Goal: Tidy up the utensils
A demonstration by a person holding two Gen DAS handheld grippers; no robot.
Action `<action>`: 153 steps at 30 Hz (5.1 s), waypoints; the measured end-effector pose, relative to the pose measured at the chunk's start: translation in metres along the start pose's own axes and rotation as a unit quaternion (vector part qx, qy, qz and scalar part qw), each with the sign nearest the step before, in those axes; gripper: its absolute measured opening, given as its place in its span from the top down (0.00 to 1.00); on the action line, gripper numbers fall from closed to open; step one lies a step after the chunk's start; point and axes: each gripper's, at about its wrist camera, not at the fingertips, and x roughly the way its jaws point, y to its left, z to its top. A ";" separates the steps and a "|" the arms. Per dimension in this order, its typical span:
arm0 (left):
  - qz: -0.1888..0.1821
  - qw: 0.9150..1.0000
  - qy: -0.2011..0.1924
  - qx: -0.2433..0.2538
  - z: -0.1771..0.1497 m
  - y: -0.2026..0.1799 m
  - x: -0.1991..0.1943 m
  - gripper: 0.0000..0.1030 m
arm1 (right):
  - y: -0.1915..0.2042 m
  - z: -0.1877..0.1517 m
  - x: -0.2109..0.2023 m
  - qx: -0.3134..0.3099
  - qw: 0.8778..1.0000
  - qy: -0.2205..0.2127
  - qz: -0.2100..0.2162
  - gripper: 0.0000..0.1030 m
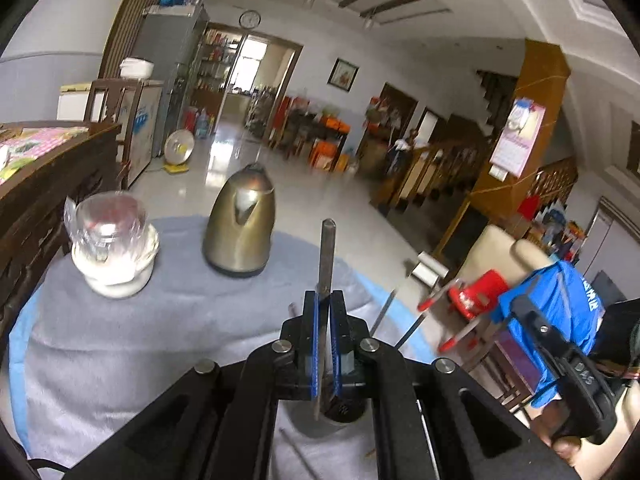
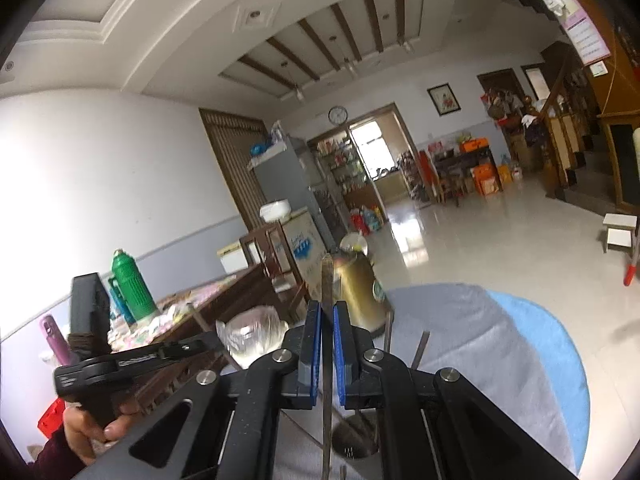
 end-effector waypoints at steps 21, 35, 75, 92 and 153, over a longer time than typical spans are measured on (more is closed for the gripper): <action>0.038 0.999 0.013 0.005 -0.026 -0.019 0.039 0.95 | -0.014 -0.024 0.047 0.004 0.996 0.003 -0.086 0.94; 0.033 0.996 0.071 0.036 -0.067 -0.013 0.027 0.64 | -0.023 -0.052 0.042 0.020 0.995 0.091 -0.044 0.82; 0.193 0.950 0.244 -0.039 -0.244 0.053 -0.019 0.42 | -0.032 -0.215 0.012 0.099 0.939 0.329 -0.029 0.80; 0.221 0.942 0.253 -0.021 -0.247 0.057 -0.009 0.42 | -0.042 -0.236 0.020 0.112 0.918 0.379 -0.029 0.80; 0.167 0.944 0.283 -0.019 -0.212 0.046 0.089 0.42 | -0.074 -0.232 0.029 0.164 0.917 0.359 -0.048 0.78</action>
